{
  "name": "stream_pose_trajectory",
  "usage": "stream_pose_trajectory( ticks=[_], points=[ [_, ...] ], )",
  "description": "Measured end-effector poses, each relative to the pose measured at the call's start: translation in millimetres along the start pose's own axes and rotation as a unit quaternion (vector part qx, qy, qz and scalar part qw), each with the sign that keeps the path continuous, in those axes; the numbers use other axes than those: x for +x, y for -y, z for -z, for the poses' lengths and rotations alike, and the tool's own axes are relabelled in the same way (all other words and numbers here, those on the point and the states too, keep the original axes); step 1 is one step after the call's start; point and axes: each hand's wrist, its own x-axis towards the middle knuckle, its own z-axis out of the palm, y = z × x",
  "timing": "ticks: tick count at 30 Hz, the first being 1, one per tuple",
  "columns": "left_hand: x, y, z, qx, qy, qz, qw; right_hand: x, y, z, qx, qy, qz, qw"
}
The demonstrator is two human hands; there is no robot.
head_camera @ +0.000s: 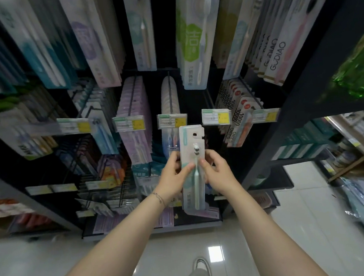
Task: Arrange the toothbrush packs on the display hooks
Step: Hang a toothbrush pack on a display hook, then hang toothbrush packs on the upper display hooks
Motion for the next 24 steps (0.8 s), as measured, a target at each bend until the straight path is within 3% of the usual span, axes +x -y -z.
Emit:
stream_pose_trajectory(
  ticks=[24],
  points=[
    [7,-124,96,-0.038,-0.086,-0.157,0.983,33,141,-43,0.038,-0.009,0.215,0.976]
  ],
)
